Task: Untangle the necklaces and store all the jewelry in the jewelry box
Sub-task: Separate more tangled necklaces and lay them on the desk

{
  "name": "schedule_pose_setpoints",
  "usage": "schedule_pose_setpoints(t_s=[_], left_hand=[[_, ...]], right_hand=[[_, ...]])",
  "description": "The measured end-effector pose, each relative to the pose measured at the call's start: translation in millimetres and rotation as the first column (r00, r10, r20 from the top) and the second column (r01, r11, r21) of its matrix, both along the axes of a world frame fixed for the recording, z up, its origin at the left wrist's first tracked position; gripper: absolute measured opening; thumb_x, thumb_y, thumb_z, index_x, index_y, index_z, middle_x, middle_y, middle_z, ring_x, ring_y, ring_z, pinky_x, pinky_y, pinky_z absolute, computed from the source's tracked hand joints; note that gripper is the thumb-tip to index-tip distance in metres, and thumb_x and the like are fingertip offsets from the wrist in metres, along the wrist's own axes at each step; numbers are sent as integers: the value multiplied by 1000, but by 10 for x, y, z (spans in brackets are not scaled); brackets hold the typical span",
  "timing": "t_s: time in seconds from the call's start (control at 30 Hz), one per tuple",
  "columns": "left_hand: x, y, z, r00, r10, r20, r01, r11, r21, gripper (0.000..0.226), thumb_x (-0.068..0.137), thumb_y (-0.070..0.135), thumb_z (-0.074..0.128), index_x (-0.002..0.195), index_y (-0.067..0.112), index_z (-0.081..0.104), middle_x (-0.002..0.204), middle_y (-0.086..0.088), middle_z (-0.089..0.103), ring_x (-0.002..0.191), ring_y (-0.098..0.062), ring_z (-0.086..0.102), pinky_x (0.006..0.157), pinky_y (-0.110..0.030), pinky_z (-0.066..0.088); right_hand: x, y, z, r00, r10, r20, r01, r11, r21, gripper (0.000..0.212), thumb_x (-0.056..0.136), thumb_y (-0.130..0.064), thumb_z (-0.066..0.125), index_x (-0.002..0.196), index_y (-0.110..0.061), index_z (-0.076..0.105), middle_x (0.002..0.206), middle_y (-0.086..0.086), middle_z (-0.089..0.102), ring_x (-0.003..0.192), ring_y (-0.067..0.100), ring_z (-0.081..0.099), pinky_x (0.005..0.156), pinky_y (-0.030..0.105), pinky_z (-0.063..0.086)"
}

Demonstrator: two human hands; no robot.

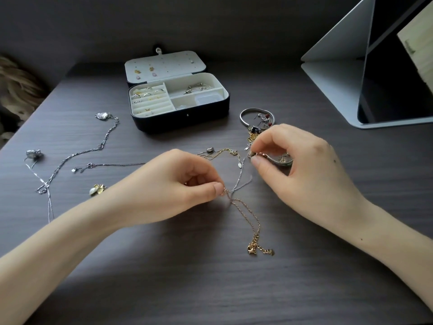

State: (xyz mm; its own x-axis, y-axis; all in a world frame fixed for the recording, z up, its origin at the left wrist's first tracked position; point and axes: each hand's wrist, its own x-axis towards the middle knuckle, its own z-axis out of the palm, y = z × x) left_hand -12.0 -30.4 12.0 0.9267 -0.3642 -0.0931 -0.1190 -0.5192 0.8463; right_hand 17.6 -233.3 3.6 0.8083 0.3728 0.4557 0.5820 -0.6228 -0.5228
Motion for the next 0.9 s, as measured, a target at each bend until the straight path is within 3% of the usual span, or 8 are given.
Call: schedule_pose_setpoints(t_s=[0.07, 0.27, 0.43, 0.6, 0.77, 0.9], left_hand=[[-9, -15, 14, 999, 16, -30, -17, 1000, -25, 14, 81, 31, 67, 74, 19, 71, 58, 10, 63, 52, -3, 49, 51, -14, 41], [-20, -43, 45, 995, 51, -80, -55, 997, -52, 13, 84, 15, 65, 72, 17, 69, 53, 9, 58, 48, -2, 48, 50, -14, 40], [-31, -59, 26, 996, 47, -77, -53, 995, -79, 12, 80, 28, 70, 73, 18, 70, 55, 6, 61, 49, -4, 52, 52, -16, 43], [-45, -72, 22, 999, 30, -37, -32, 998, -59, 14, 72, 34, 63, 82, 26, 70, 61, 4, 66, 56, -7, 59, 58, -22, 49], [-51, -80, 63, 994, 47, -99, -57, 994, -93, 6, 77, 22, 73, 76, 16, 72, 60, 2, 66, 56, -7, 58, 56, -17, 47], [-66, -100, 97, 985, 78, -151, -95, 989, -109, 12, 82, 9, 65, 73, 14, 71, 58, 2, 65, 53, -6, 55, 50, -9, 40]], right_hand=[[-20, 10, 13, 998, 50, 39, -48, 998, -48, 13, 80, -27, 57, 80, -17, 66, 84, -4, 64, 80, 17, 57, 76, 30, 42], [-113, 52, -5, 964, 255, -71, -261, 962, -86, 22, 81, -37, 53, 73, -20, 66, 75, -13, 59, 76, 12, 53, 74, 26, 40], [-139, 95, -36, 969, 236, -70, -241, 968, -68, 21, 79, -35, 54, 71, -19, 65, 71, -12, 58, 72, 12, 52, 71, 23, 39], [-136, 95, -23, 971, 221, -93, -224, 974, -24, 7, 77, -21, 61, 73, -17, 66, 70, -14, 55, 70, 7, 48, 68, 13, 36], [-115, 58, 21, 951, 262, -164, -261, 965, 28, 6, 75, -17, 63, 73, -19, 68, 68, -15, 56, 68, 4, 50, 66, 8, 35], [-110, 52, 24, 942, 272, -195, -264, 962, 70, 7, 74, -16, 64, 73, -21, 69, 66, -16, 57, 67, 3, 51, 63, 7, 37]])
